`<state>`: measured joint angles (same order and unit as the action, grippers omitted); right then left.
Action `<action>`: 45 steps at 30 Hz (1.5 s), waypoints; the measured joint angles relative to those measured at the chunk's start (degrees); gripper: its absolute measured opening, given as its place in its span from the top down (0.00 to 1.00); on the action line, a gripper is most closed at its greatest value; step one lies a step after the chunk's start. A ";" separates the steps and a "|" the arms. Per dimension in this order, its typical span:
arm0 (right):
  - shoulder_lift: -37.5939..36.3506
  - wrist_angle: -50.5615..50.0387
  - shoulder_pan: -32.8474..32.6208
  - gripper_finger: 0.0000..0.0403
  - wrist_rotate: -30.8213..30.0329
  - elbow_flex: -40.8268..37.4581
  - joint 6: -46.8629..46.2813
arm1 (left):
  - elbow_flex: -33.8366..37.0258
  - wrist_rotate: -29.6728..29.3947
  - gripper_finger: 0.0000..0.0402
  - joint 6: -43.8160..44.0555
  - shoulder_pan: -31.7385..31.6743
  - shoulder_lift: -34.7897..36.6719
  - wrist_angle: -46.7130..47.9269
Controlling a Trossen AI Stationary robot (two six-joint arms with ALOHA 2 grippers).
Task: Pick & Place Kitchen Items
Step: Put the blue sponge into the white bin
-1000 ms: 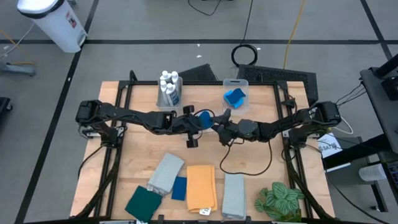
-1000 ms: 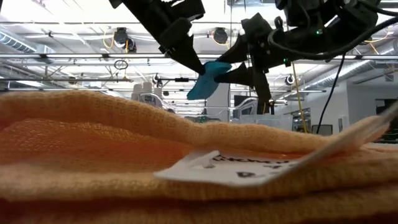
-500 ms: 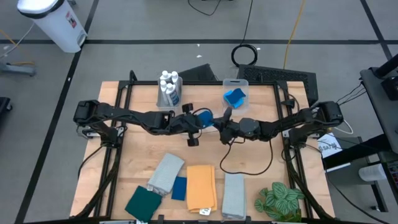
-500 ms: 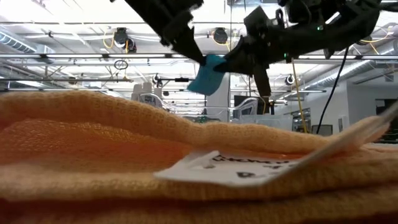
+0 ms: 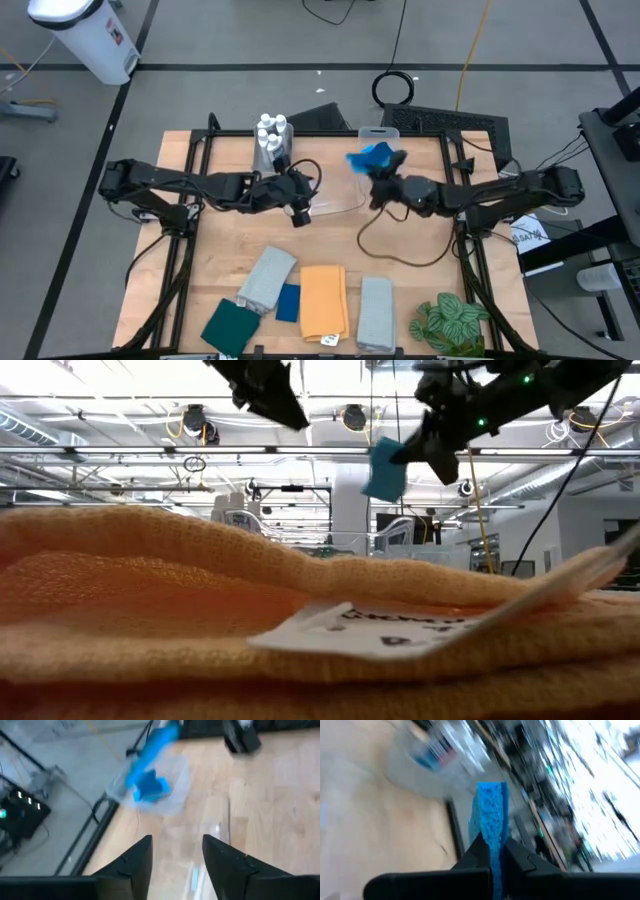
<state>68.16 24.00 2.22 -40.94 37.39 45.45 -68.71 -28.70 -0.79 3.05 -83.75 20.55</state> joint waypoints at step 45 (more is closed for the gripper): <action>11.56 4.21 30.28 0.98 17.62 -4.42 -6.15 | 0.07 0.67 0.64 7.19 -2.66 -4.50 2.76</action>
<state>79.72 28.22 32.50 -23.32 32.97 39.30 -68.64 -28.03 6.39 0.38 -88.25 23.31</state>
